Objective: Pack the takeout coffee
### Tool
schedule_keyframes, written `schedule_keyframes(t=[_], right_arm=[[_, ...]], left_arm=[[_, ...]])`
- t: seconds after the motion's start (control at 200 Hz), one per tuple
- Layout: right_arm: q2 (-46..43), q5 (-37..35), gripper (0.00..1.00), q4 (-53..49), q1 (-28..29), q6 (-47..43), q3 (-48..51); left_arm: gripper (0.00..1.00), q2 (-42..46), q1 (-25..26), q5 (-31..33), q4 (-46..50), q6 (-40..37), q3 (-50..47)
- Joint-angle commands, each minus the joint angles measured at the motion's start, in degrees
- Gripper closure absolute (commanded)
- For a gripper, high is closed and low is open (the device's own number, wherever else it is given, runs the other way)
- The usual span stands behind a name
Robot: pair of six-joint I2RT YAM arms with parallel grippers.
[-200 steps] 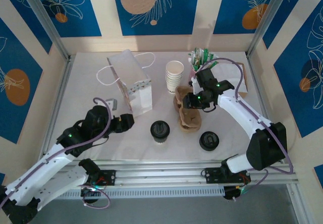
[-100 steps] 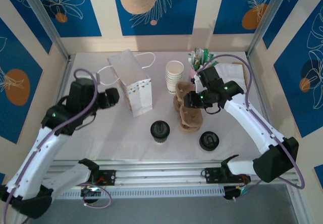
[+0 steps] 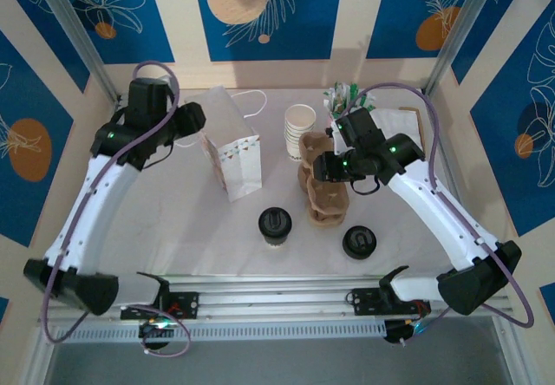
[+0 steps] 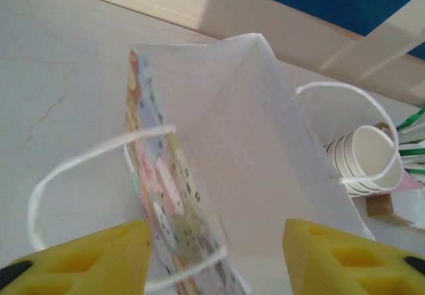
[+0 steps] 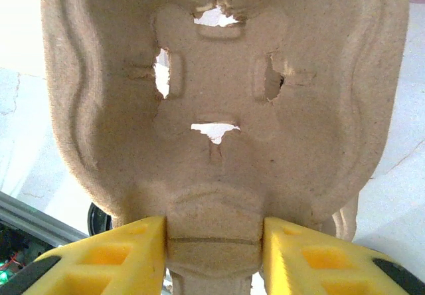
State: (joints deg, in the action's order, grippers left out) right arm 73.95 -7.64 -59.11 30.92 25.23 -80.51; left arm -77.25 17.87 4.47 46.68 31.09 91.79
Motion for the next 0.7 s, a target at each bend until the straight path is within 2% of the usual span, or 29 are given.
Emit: schedule_keyframes(t=[0.0, 0.305, 0.565, 0.695], right_arm=[[0.78, -2.06, 0.58, -2.52, 1.28, 1.05, -2.42], [1.98, -3.82, 0.58, -5.48, 3.07, 0.52, -8.02], [3.77, -6.02, 0.58, -6.89, 5.31, 0.50, -12.73], [5.20, -7.04, 0.59, -7.07, 6.75, 0.34, -15.52]], left_arm=[[0.49, -3.63, -0.63, -0.69, 0.05, -1.27, 2.83], [0.54, -8.97, -0.55, 2.46, 1.65, -4.72, 4.35], [0.78, -9.58, -0.51, -0.86, 1.51, -5.64, 2.39], [0.80, -8.76, -0.29, -3.89, 0.46, -5.86, 0.72]])
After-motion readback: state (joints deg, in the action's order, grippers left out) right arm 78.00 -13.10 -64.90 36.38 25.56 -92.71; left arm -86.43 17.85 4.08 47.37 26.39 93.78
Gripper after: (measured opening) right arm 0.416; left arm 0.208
